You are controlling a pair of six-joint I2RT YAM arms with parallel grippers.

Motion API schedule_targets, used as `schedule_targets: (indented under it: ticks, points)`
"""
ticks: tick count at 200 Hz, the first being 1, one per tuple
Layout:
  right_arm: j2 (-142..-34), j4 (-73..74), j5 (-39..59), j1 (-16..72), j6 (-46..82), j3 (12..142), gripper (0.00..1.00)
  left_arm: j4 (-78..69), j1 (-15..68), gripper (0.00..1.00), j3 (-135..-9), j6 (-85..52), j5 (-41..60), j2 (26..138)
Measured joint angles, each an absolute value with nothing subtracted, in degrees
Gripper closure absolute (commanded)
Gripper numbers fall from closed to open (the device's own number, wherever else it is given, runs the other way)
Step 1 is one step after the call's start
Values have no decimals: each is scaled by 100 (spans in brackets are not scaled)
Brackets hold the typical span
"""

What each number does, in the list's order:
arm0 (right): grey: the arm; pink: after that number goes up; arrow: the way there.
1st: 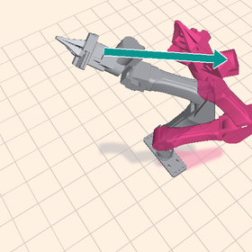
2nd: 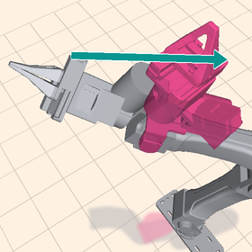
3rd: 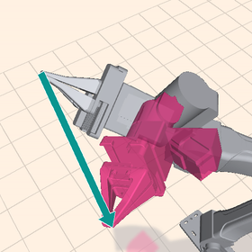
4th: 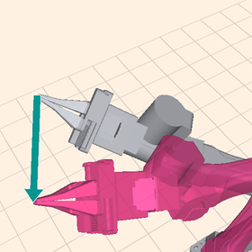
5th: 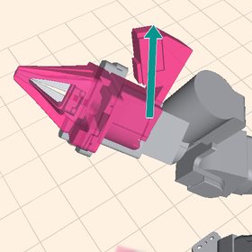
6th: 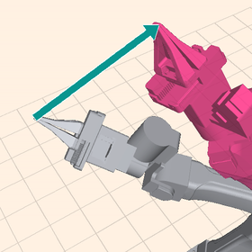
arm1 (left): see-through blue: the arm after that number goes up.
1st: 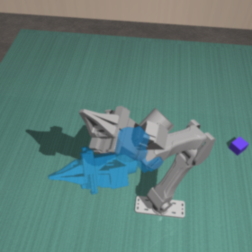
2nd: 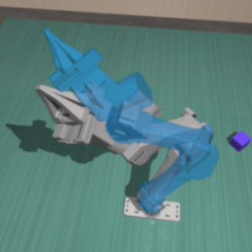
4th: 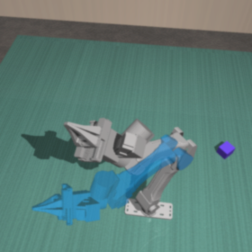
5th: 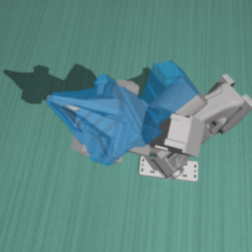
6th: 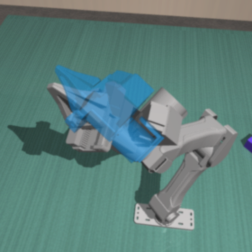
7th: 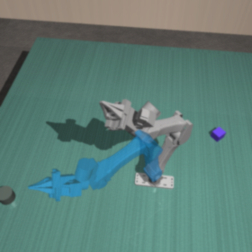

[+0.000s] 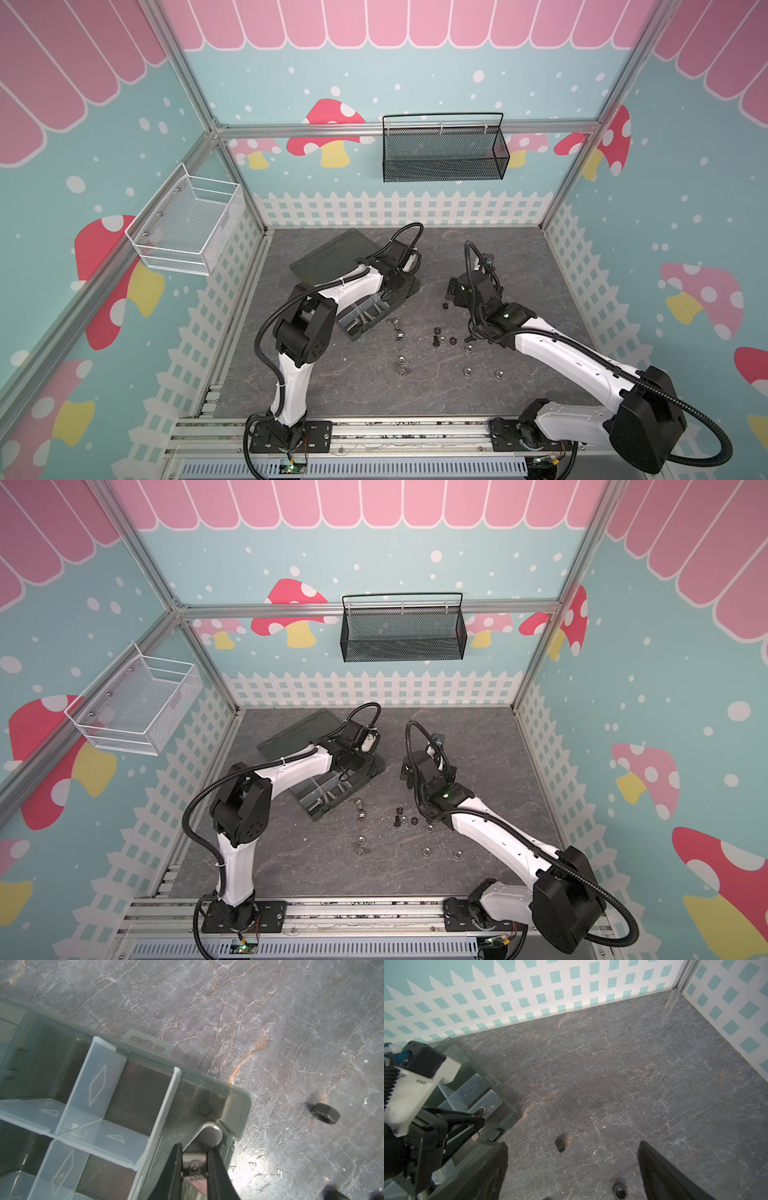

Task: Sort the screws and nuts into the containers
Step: 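Place the wing nut in a compartment with left gripper while right moves over nuts, then lower the open left gripper over another silver wing nut near the organizer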

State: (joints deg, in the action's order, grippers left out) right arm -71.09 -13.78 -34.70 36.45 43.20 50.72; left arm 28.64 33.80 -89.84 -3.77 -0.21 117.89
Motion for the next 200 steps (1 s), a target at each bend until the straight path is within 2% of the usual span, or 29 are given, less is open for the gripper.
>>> schedule_targets:
  ticks: [65, 95, 132, 200]
  points:
    - [-7048, -1758, -3776, 3524, 4880, 4963, 2, 2884, 3380, 58, -8982, -386, -51, 11780]
    - [-7048, -1831, -3839, 3487, 4901, 4945, 2, 2893, 3378, 56, -8886, -405, -93, 11640]
    - [-7050, -1859, -3787, 3448, 4884, 4945, 2, 2882, 3385, 55, -8466, -591, -215, 10930]
    - [-7192, -1863, -3494, 3404, 4713, 4945, 1, 2731, 3723, 54, -6869, -1389, -545, 9432]
